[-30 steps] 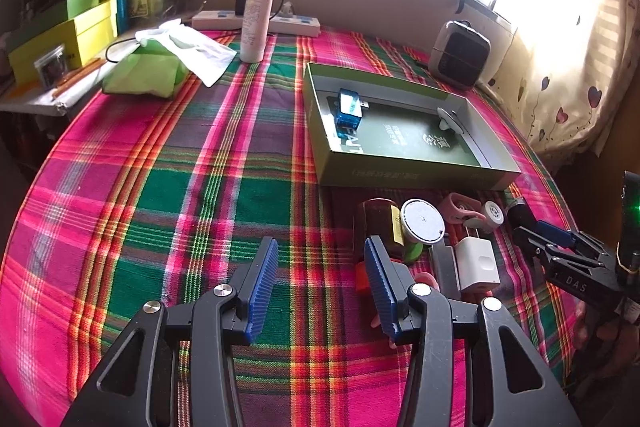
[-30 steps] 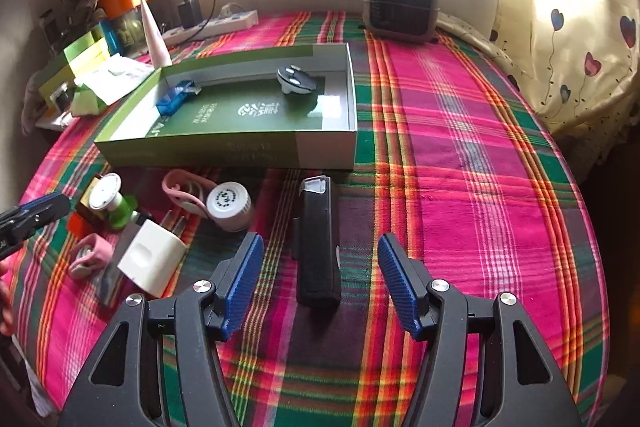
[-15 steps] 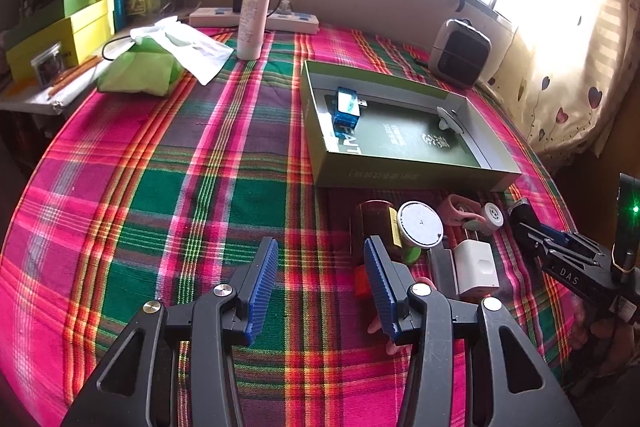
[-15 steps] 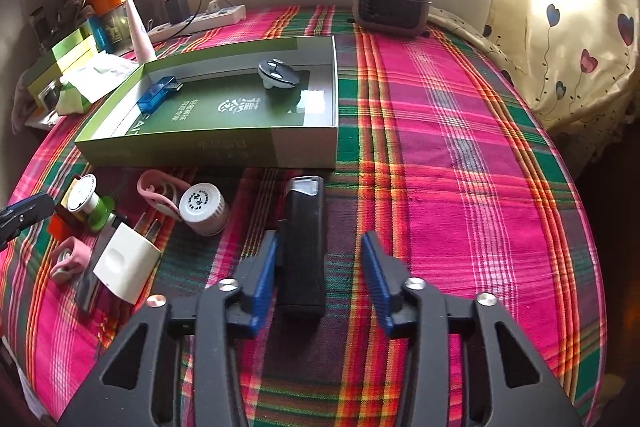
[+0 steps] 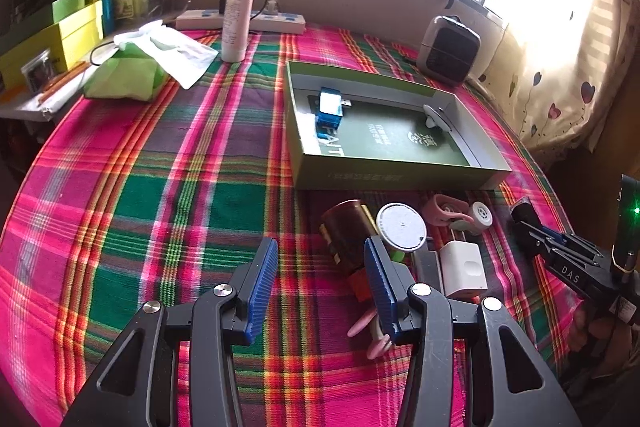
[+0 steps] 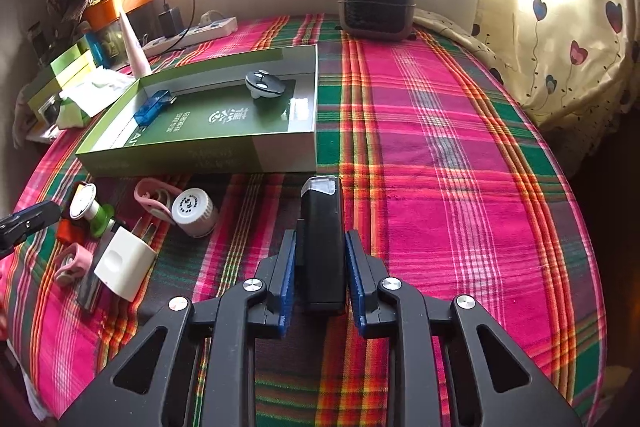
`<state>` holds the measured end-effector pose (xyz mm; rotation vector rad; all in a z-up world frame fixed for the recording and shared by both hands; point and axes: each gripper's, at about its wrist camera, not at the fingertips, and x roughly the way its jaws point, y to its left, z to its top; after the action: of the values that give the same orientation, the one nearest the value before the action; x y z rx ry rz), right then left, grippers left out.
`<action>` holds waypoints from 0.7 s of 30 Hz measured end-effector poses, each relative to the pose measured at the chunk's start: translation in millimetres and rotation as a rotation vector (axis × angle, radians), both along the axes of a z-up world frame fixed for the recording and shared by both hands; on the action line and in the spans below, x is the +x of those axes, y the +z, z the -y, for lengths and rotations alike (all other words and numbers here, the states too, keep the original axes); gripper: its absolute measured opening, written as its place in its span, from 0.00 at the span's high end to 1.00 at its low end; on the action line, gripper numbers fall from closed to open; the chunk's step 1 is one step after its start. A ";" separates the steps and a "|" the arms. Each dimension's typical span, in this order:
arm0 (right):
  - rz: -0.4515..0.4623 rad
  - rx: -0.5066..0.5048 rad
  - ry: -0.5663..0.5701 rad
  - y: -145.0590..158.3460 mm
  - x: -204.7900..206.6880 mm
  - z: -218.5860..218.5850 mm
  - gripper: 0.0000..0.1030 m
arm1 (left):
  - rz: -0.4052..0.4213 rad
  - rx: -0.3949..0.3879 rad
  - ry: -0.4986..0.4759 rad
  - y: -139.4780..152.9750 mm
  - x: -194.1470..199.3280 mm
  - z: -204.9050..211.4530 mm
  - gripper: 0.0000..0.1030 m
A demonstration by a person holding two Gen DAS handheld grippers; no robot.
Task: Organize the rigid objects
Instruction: 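Grasp the red-capped brown bottle with the left gripper while the right gripper holds the black device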
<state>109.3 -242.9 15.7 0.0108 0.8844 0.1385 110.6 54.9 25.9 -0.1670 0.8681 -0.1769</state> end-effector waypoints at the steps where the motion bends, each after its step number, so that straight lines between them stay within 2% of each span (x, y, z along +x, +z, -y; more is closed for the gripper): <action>1: -0.004 0.005 0.001 -0.7 0.1 0.3 0.76 | -0.001 -0.003 -0.004 0.1 0.3 1.2 0.57; 9: -0.013 0.017 0.006 -1.7 -0.4 0.4 0.76 | -0.002 0.019 -0.041 1.8 -0.4 16.5 0.57; 13: -0.013 0.017 0.007 -1.7 -0.5 0.4 0.76 | -0.014 0.044 -0.054 -0.1 0.7 26.0 0.53; 21: -0.014 0.012 0.012 -1.8 -0.4 -0.9 0.76 | -0.032 0.082 -0.023 -3.1 4.7 24.8 0.52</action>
<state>108.9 -242.1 13.9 0.0181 0.8977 0.1551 115.3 30.2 22.8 -0.0838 0.9076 -0.1602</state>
